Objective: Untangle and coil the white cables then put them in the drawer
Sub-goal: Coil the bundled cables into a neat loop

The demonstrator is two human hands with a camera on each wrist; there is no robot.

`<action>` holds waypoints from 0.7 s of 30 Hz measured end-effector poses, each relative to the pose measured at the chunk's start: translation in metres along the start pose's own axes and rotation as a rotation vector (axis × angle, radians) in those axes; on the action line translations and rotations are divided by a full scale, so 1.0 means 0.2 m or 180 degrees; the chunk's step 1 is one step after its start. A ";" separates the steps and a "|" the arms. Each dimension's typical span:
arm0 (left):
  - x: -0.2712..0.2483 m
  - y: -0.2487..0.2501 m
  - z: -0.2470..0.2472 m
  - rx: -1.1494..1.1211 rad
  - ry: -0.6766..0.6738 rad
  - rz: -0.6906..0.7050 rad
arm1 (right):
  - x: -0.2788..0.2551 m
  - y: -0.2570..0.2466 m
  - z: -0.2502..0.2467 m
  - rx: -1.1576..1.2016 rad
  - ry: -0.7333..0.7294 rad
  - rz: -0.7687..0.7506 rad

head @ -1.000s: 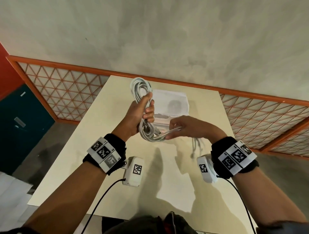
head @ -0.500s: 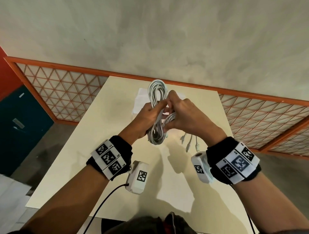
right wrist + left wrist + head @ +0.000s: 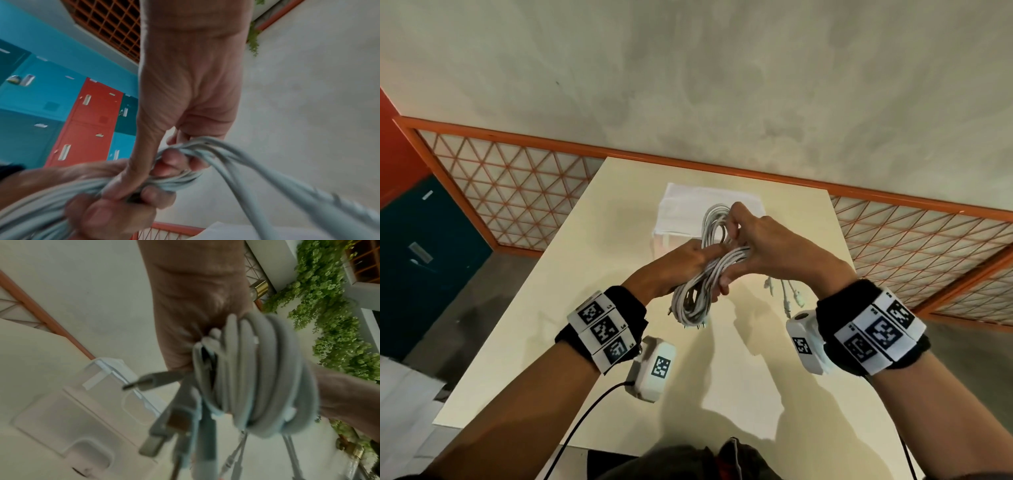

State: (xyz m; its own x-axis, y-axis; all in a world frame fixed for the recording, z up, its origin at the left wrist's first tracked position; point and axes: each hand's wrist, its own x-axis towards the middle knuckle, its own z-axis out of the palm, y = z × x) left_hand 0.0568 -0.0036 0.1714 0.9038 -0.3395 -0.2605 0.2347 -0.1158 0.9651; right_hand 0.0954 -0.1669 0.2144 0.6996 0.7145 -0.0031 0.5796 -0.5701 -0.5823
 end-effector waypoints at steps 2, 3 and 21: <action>0.01 -0.01 -0.02 0.0035 0.0073 -0.0068 | 0.00 0.03 -0.04 -0.0041 -0.0169 0.0167; 0.01 -0.02 -0.02 0.0057 0.0091 -0.0121 | -0.01 0.06 -0.06 -0.0131 -0.0266 0.0268; 0.03 -0.13 0.03 -0.0608 -0.0228 -0.0976 | 0.00 0.13 0.04 -0.0213 0.0430 0.0188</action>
State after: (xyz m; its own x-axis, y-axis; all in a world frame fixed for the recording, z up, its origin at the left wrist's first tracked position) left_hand 0.0531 -0.0084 0.1449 0.7553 -0.3814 -0.5330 0.5595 -0.0483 0.8274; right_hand 0.1074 -0.1784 0.1931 0.7806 0.6204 0.0761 0.5590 -0.6385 -0.5289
